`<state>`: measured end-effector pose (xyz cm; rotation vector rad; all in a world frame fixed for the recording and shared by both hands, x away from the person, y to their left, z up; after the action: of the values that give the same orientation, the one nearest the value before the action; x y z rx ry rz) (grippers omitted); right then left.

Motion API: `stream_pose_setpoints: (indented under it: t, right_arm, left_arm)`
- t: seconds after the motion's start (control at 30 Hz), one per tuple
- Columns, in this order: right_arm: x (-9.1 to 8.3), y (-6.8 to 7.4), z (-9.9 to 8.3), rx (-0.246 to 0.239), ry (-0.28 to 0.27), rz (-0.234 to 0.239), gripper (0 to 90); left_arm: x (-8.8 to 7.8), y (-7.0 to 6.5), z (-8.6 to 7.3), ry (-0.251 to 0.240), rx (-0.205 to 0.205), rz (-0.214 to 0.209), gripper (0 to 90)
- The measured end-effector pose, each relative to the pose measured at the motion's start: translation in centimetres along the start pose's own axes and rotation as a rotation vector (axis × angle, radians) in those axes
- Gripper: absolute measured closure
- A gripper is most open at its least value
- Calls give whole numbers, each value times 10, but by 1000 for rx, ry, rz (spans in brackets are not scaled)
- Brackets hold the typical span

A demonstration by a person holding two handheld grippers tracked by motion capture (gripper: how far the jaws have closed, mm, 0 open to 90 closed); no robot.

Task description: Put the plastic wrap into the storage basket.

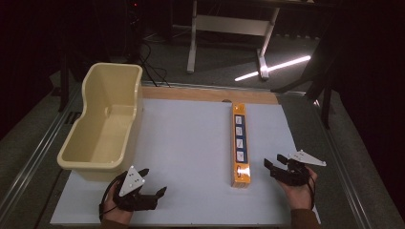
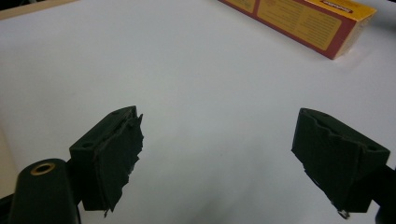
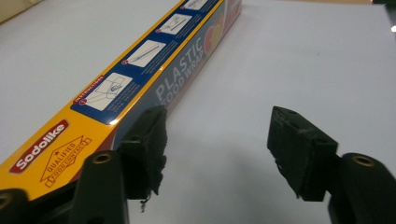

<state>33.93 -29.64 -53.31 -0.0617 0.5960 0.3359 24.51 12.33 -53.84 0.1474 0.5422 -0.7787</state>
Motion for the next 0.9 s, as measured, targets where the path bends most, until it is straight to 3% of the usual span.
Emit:
stream_pose_setpoints:
  t: [0.3, 0.33, 0.47, 0.9]
  right_arm:
    - [8, 16, 8, -16, 34, 10, 255]
    - [13, 20, 10, 5, 63, 21, 238]
    - [20, 25, 14, 23, 86, 16, 217]
    - [57, 39, 37, 34, 200, 18, 137]
  left_arm:
    - [-3, 0, -2, -7, 13, 1, 155]
    - [-3, 0, -2, -9, 11, 2, 155]
    - [-2, 1, -2, -10, 10, 3, 155]
    - [0, 3, -4, 0, 2, 6, 155]
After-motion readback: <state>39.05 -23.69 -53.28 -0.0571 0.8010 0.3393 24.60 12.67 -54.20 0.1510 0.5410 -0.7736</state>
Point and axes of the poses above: each handheld gripper's, and its own axes: x roughly forward along the jaws, z roughly out of its top, y roughly to its left, the point moved 7 cm from there along x, roughly forward along the jaws, and after that the axes turned 6 degrees about -z, right-handed, at the moved point
